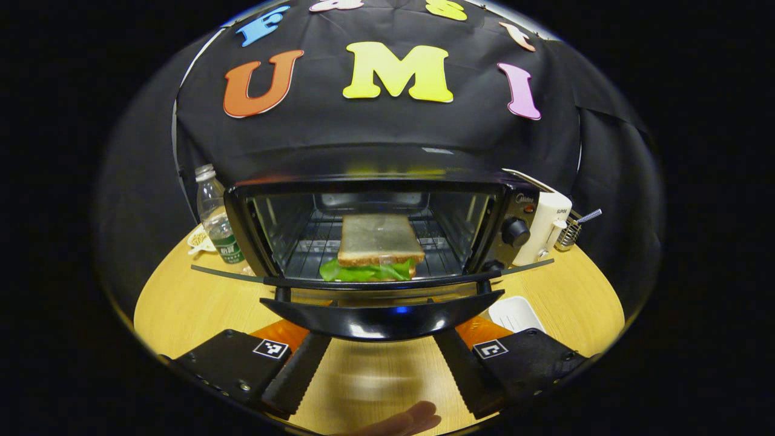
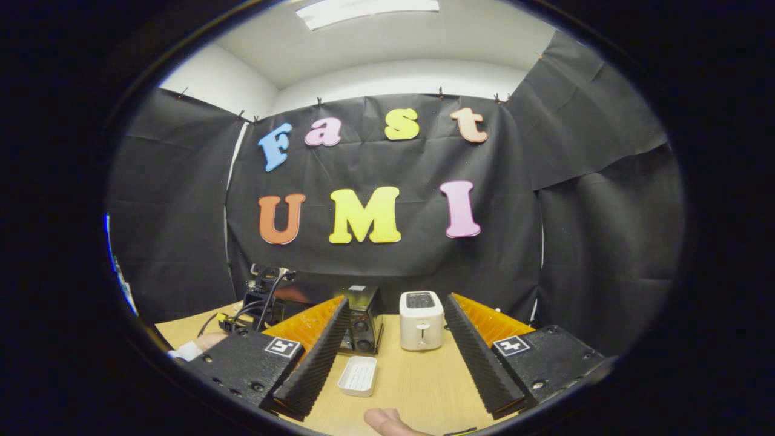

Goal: Open the electric oven with the left hand, put the food in, and close the electric oven.

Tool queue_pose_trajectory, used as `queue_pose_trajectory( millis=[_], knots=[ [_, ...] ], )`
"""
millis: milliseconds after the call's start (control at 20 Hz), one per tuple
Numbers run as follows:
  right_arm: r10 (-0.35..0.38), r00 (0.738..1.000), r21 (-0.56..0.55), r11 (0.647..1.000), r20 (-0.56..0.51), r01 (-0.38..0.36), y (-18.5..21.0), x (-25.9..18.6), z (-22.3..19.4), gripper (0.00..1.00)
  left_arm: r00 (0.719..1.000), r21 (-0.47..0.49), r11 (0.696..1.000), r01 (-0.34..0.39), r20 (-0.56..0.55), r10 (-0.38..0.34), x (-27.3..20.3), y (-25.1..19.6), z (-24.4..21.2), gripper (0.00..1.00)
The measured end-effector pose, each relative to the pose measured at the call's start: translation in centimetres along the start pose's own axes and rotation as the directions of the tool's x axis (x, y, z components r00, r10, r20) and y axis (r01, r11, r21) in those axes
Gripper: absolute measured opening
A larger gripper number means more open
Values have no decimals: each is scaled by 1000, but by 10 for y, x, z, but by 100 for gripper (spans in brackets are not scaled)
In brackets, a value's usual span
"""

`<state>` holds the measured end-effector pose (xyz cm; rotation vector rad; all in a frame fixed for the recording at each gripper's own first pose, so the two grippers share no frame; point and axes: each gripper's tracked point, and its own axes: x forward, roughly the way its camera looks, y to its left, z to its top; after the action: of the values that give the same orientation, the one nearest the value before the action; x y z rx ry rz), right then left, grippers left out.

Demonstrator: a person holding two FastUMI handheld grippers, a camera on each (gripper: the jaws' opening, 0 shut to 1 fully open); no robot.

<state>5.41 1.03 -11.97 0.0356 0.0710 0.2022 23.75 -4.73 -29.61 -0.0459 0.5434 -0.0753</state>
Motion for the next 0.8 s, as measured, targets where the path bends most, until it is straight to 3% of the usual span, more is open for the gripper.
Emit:
queue_pose_trajectory(
  millis=[300, 650, 800],
  knots=[
    [1, 1000, 14, 1000, 0, -1, 7, -21, 0, 100, 991, -60, 998, -24, 133, 32, -8, 18, 46, 96],
    [-11, 1000, 21, 1000, 24, 11, 8, -51, 6, 100, 961, -81, 996, -32, 272, 53, -100, 26, 79, 92],
    [-10, 999, 29, 1000, 36, 9, 7, -64, 8, 100, 941, -58, 996, -72, 328, 87, -149, 30, 90, 92]
  ],
)
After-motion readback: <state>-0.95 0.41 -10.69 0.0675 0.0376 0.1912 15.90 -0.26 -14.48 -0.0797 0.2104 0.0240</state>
